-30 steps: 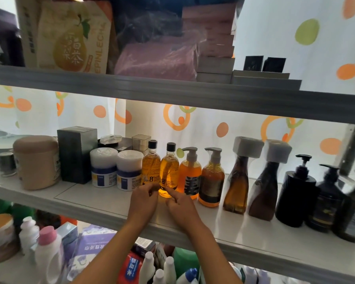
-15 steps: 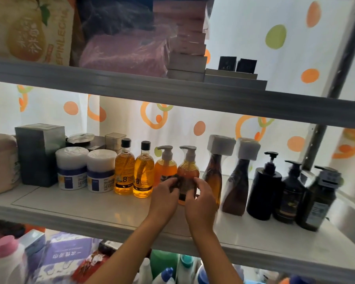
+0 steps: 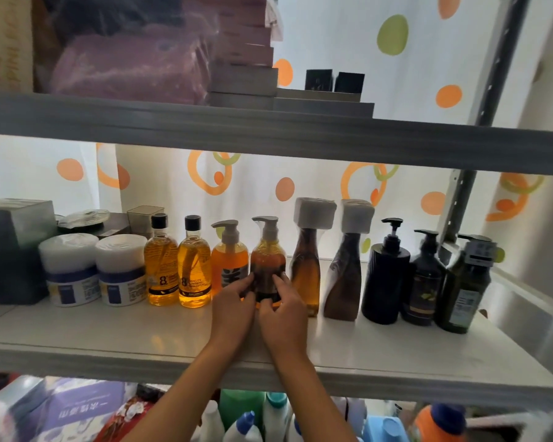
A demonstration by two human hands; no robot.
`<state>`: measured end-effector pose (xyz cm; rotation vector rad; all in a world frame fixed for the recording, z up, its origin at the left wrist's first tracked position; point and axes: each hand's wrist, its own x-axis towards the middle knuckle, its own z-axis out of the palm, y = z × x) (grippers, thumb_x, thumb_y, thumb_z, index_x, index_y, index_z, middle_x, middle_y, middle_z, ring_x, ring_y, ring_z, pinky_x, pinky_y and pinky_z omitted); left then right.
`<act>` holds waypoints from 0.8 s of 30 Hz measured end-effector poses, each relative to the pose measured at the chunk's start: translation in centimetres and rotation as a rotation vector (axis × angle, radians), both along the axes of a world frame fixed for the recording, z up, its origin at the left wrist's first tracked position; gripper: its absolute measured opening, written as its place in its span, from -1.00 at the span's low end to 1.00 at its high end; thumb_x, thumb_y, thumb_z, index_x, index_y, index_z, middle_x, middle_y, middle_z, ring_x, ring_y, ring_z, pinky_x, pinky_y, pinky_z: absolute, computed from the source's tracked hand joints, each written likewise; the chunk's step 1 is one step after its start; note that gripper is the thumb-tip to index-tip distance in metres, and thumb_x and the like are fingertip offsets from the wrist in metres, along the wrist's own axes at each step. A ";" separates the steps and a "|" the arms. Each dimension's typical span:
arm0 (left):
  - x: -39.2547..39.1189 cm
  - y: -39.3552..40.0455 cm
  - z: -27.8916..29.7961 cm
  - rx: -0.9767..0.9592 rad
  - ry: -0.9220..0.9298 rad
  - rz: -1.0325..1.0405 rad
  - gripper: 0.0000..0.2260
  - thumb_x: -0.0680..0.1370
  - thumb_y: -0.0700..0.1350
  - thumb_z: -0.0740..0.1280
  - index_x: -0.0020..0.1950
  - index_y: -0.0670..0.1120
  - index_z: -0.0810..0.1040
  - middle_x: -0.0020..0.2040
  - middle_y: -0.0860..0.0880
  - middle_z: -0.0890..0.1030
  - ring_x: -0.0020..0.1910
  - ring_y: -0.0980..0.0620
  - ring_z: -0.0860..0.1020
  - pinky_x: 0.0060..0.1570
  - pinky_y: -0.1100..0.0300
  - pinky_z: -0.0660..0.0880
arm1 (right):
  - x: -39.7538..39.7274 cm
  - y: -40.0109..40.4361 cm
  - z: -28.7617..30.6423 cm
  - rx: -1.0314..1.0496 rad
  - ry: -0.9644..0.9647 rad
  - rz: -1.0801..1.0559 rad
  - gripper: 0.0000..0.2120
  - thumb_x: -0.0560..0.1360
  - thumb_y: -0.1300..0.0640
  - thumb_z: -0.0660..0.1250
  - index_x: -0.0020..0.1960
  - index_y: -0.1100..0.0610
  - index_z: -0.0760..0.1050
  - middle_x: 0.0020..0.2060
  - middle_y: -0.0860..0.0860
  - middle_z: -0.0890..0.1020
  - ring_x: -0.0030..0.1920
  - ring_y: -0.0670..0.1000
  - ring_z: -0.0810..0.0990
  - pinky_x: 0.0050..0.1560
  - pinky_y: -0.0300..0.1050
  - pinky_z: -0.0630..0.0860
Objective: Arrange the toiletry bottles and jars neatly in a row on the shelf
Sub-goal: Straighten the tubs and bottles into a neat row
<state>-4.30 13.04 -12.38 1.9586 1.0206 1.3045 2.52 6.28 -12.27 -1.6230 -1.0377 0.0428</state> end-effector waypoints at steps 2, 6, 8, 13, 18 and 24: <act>0.0 -0.1 0.1 -0.002 0.006 0.002 -0.69 0.55 -0.23 0.28 0.26 -0.02 0.60 0.09 0.01 0.67 0.02 0.05 0.60 0.01 0.18 0.55 | 0.1 -0.3 0.2 0.012 0.033 0.011 -0.56 0.57 0.25 0.25 0.45 0.09 0.42 0.39 -0.02 0.50 0.40 -0.01 0.46 0.17 -0.57 0.23; 0.4 -0.4 0.2 0.034 0.021 0.086 -0.77 0.53 -0.28 0.27 0.07 -0.13 0.69 -0.03 -0.04 0.69 -0.07 0.04 0.59 -0.15 0.35 0.42 | 1.3 -2.1 0.9 0.135 0.057 -0.033 -0.70 0.58 0.25 0.25 0.27 0.11 0.58 0.14 -0.06 0.66 0.16 -0.14 0.60 0.11 -0.52 0.44; 1.2 -1.4 0.5 0.087 0.049 0.086 -0.80 0.52 -0.30 0.28 -0.02 -0.14 0.68 -0.07 -0.02 0.66 -0.10 0.07 0.56 -0.20 0.47 0.32 | 2.5 -3.5 0.8 0.223 0.114 -0.095 -0.78 0.57 0.26 0.28 0.10 0.06 0.64 -0.08 -0.16 0.67 -0.03 -0.27 0.62 0.02 -0.42 0.55; 4.6 -4.5 0.8 0.268 0.180 -0.093 -0.80 0.55 -0.24 0.32 0.12 -0.09 0.65 0.06 0.04 0.59 -0.03 0.16 0.53 -0.06 0.50 0.36 | 6.9 -5.4 0.9 0.286 0.191 -0.292 -0.81 0.54 0.29 0.30 -0.04 0.04 0.62 -0.16 -0.08 0.66 -0.13 -0.16 0.61 -0.04 -0.22 0.62; 6.6 -4.9 0.3 0.190 0.182 0.005 -0.79 0.60 -0.16 0.27 0.22 -0.11 0.54 0.13 -0.06 0.60 0.02 0.01 0.60 -0.03 0.33 0.49 | 9.8 -5.4 0.7 0.125 0.152 -0.327 -0.67 0.54 0.07 0.39 0.27 0.10 0.48 0.13 -0.01 0.57 0.10 -0.02 0.58 0.10 -0.13 0.60; 7.1 -4.8 0.3 0.149 0.190 0.123 -0.86 0.63 -0.17 0.19 0.12 -0.11 0.51 0.04 -0.10 0.62 -0.01 -0.06 0.62 0.00 0.06 0.62 | 10.0 -5.2 0.4 0.090 0.232 -0.315 -0.45 0.50 0.02 0.43 0.42 0.14 0.36 0.15 0.05 0.56 0.13 0.04 0.59 0.13 -0.10 0.57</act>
